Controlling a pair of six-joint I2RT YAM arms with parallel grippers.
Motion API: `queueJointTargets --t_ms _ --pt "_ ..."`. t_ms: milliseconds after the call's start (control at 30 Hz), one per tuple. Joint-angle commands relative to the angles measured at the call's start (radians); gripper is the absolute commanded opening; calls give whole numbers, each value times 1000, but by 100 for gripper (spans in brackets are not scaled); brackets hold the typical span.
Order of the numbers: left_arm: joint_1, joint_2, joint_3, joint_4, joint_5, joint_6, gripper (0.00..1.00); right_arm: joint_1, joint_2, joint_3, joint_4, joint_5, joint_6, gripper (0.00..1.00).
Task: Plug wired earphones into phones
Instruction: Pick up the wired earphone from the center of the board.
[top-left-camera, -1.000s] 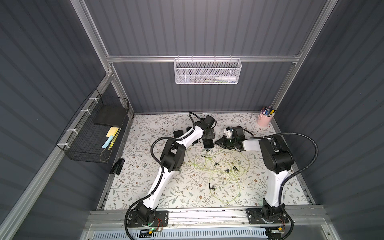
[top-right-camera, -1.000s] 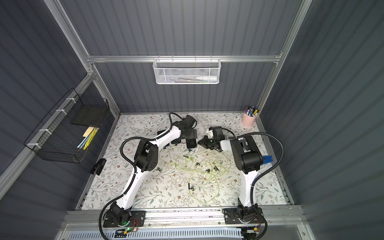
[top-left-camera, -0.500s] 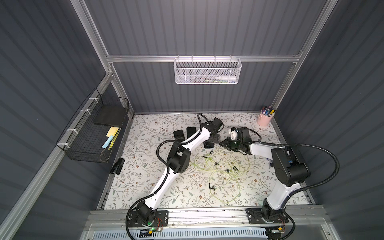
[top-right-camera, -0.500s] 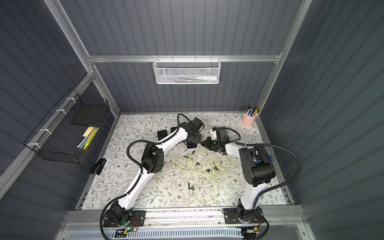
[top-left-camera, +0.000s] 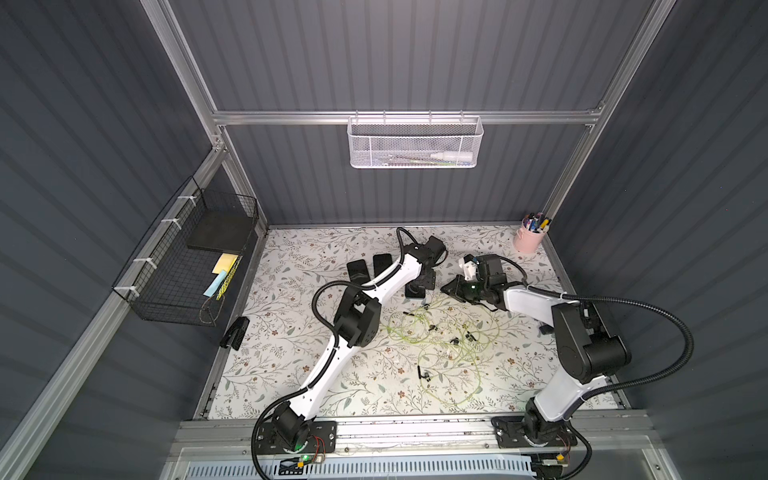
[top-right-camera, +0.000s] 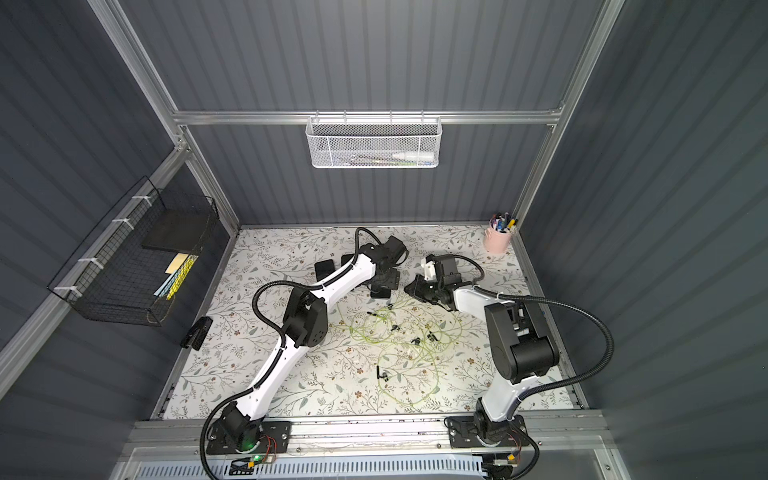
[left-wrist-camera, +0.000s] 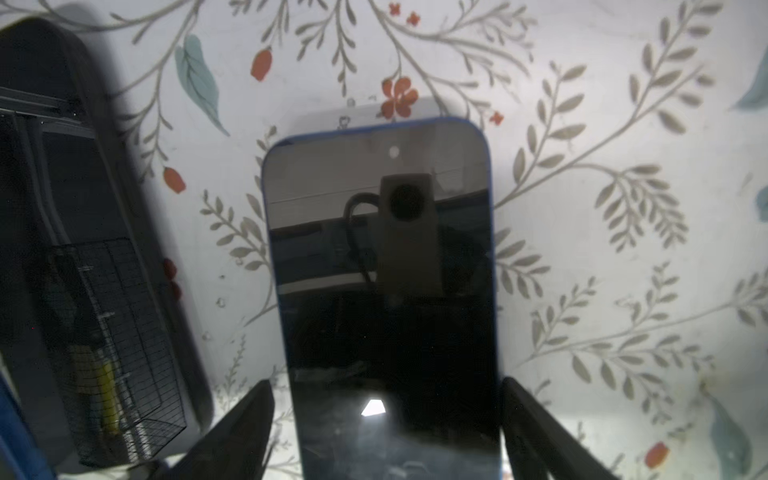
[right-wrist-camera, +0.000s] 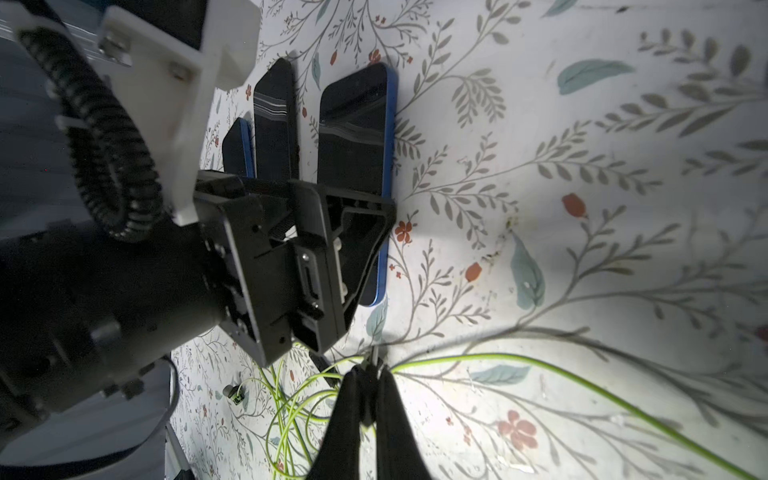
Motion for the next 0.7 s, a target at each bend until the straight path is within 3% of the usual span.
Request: queueJointTargets --t_ms 0,300,667 --pt "2 93 48 -161 9 88 91 -1 -33 -15 -40 -3 -25 3" --pt "16 133 62 -213 106 137 83 -1 -53 -26 -57 17 -34 3" --pt "14 51 -55 -340 70 189 66 0 -64 -29 -64 27 -31 3"
